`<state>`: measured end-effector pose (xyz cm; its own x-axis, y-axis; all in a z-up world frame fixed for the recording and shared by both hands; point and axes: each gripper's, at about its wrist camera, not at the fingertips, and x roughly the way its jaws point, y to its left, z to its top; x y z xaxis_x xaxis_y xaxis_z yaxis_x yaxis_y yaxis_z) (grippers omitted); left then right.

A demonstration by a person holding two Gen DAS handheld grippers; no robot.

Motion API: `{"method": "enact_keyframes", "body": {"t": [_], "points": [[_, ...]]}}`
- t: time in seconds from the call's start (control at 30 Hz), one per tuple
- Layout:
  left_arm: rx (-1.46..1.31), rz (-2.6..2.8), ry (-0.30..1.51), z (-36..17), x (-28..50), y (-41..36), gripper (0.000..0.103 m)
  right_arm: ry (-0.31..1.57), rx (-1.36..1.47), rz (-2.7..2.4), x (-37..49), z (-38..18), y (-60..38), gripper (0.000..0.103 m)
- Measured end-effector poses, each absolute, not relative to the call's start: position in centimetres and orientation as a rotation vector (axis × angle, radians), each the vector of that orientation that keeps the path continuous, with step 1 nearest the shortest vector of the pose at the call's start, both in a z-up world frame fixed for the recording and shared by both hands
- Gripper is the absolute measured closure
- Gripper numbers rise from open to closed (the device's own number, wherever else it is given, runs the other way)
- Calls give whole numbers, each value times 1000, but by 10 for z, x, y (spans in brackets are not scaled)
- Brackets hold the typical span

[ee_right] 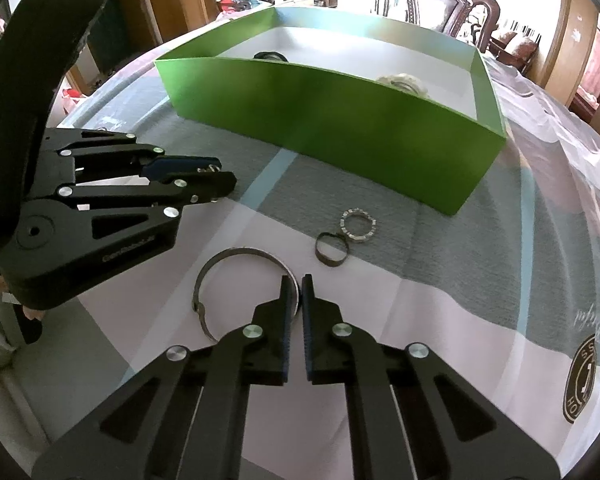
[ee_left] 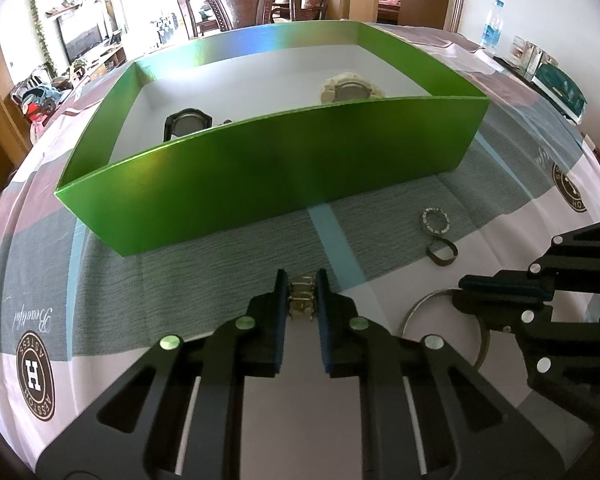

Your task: Organize jewelry

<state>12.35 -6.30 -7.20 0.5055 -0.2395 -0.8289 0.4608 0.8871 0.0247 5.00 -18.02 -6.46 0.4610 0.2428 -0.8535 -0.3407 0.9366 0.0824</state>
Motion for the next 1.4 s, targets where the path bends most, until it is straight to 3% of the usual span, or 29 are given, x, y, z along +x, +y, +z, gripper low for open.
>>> {"method": "enact_keyframes", "body": {"t": [0.23,0.43,0.7,0.83,1.13,1.27,1.4], "points": [[260,-428,954,-72,122,-63,88,1039,-85,364,54,-65,-183,95],[264,-415,950,-72,122,-63,81,1035,-89,369,55,-66,-181,90],[264,-415,951,-71,122,-62,81,1021,-93,316,57,-66,-184,90],[258,-408,954,-72,121,-61,88,1022,-72,283,61,-66,-190,94],[191,-329,975,-71,132,-42,88,1041,3,208,73,-66,-212,94],[202,-332,971,-71,130,-43,85,1033,-31,240,71,-67,-201,78],[206,-335,970,-70,130,-43,81,1009,-57,230,68,-69,-197,77]]}}
